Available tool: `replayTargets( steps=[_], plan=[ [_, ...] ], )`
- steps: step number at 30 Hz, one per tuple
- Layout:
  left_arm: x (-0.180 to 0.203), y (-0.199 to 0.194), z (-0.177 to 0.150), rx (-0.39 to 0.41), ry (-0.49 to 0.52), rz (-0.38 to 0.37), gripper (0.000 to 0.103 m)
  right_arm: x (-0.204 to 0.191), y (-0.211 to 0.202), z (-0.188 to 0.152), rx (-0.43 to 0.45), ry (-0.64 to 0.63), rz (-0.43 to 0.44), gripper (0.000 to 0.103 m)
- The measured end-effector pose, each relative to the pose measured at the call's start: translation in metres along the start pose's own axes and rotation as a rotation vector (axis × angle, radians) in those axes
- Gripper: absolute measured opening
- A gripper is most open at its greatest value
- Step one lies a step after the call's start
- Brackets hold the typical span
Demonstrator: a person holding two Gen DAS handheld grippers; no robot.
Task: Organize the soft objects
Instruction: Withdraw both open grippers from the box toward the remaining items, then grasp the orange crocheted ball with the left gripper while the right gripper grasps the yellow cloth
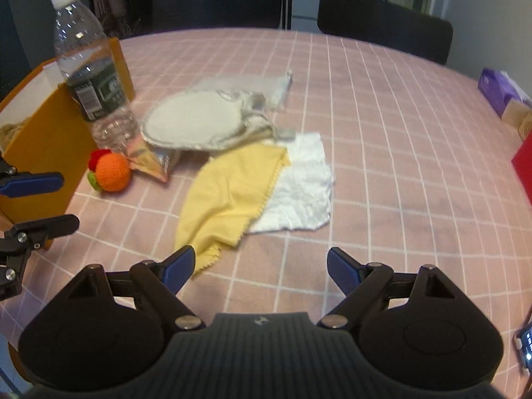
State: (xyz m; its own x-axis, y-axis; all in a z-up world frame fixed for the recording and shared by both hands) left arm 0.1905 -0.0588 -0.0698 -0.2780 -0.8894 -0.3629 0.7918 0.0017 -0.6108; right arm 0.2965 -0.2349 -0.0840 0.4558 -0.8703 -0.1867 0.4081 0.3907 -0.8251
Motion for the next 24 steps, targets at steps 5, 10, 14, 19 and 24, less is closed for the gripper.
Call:
replayTargets(
  steps=[5,10,14,19,24],
  plan=[
    [-0.005,0.018,-0.002,-0.011,0.034,0.095,0.064,-0.011,0.002,-0.001,0.019,-0.037,0.041,0.085],
    [-0.008,0.038,0.002,-0.048,0.03,0.17,0.07,-0.026,0.006,-0.002,0.04,-0.088,0.084,0.085],
    [-0.007,0.05,0.0,-0.066,0.071,0.219,0.069,-0.028,0.012,-0.002,0.054,-0.099,0.096,0.085],
    [-0.007,0.059,-0.008,-0.089,0.085,0.219,0.054,-0.03,0.018,0.005,0.094,-0.093,0.108,0.079],
    [-0.015,0.057,-0.01,-0.068,0.058,0.243,0.033,-0.036,0.032,0.002,0.077,-0.108,0.124,0.067]
  ],
)
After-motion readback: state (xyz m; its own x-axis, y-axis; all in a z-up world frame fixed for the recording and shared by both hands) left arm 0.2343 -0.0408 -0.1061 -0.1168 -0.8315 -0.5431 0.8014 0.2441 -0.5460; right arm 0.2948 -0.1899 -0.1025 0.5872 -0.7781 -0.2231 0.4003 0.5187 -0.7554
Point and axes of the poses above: each gripper's, at about its wrist camera, not at the fingertips, and y roughly the way its jaws point, x to its right, z to its top, the point moved 8 cm from there along y, roughly the way its jaws point, and after that the axes turned 10 degrees about z, right-handed, at the moved point
